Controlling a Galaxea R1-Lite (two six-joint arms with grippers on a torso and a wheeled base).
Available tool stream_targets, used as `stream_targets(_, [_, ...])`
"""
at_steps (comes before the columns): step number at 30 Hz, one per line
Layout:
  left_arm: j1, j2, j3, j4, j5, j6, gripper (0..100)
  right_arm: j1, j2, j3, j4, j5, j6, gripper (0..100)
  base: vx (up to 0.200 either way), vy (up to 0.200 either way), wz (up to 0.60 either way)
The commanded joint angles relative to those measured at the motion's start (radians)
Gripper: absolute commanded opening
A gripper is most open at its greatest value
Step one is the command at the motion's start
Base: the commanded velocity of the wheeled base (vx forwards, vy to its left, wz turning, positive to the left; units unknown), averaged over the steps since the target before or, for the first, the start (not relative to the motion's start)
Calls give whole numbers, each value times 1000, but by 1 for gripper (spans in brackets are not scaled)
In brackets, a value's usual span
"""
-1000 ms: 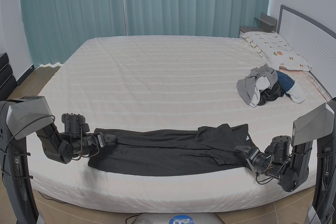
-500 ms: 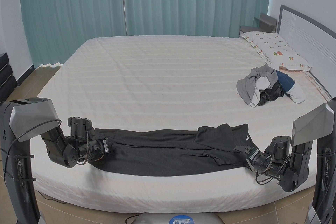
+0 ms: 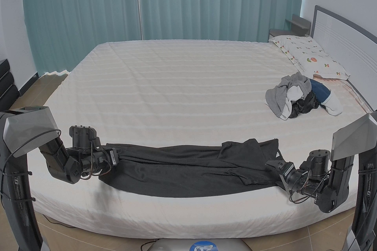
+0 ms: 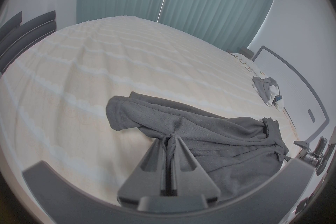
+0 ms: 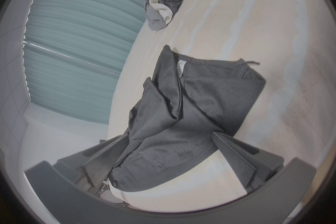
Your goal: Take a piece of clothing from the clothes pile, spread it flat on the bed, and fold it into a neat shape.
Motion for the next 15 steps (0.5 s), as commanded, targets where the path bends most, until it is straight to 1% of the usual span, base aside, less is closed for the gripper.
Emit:
stream_targets(1, [11, -6, -3, 0, -15, -1, 0, -20, -23, 0, -12, 3, 10, 100, 0, 0, 0])
stream_targets(7, [16, 4, -9, 2, -23, -2, 0, -40, -19, -3, -12, 14, 10, 100, 0, 0, 0])
stream_targets(11, [25, 15, -10, -4, -32, -1, 0, -84, -28, -14, -12, 43, 12, 100, 0, 0, 0])
stream_targets(15, [25, 17, -20, 4, -38, -5, 0, -103, -29, -16, -12, 63, 13, 100, 0, 0, 0])
